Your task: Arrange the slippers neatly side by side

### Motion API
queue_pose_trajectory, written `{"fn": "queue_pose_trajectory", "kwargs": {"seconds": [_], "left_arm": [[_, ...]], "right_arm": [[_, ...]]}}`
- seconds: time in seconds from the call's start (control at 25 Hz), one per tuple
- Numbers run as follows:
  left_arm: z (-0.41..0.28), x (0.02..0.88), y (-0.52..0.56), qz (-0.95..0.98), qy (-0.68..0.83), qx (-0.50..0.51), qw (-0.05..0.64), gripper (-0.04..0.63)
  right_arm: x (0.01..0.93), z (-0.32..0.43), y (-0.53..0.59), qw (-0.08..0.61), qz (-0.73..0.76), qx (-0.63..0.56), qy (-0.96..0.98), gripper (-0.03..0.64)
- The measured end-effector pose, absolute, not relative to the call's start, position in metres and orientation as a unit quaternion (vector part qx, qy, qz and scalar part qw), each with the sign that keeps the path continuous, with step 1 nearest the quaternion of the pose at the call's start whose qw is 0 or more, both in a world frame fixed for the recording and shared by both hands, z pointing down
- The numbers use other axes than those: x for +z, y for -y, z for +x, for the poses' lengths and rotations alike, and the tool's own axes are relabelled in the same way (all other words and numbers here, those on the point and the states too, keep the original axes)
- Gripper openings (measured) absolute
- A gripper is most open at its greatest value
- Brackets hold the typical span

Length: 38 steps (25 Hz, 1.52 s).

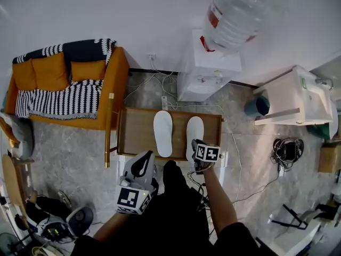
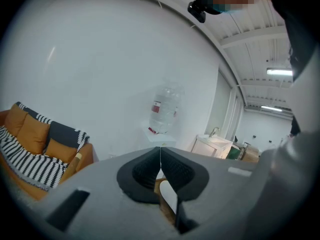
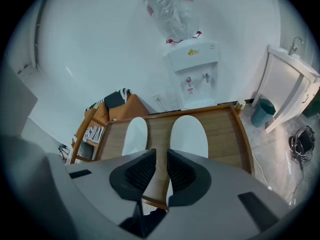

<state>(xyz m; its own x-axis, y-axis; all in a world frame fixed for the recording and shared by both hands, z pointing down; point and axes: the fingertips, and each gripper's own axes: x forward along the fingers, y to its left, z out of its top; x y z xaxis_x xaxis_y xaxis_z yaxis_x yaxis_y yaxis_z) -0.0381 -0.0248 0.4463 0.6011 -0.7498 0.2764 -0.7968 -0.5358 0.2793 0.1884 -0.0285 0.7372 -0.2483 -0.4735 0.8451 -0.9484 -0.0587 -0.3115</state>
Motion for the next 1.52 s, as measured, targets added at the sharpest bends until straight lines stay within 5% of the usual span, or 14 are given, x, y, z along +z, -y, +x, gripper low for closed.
{"fn": "queue_pose_trajectory", "kwargs": {"seconds": [0.64,1.08,1.16,1.24,1.52], "left_arm": [[-0.073,0.446,0.011,0.863,0.466,0.05,0.19,0.017],[-0.093,0.453,0.021,0.848,0.488,0.051,0.2,0.017],[-0.094,0.454,0.024,0.848,0.489,0.052,0.199,0.017],[-0.095,0.454,0.028,0.848,0.489,0.053,0.199,0.017],[-0.098,0.46,0.036,0.839,0.5,0.059,0.209,0.017]], "right_arm": [[0.677,0.085,0.044,0.21,0.536,0.341,0.743,0.012],[0.693,0.051,0.064,0.245,0.511,0.336,0.753,0.015],[0.702,0.048,0.067,0.252,0.506,0.348,0.748,0.041],[0.716,0.046,0.069,0.262,0.499,0.368,0.74,0.137],[0.76,0.047,0.075,0.272,0.498,0.43,0.702,0.154]]}}
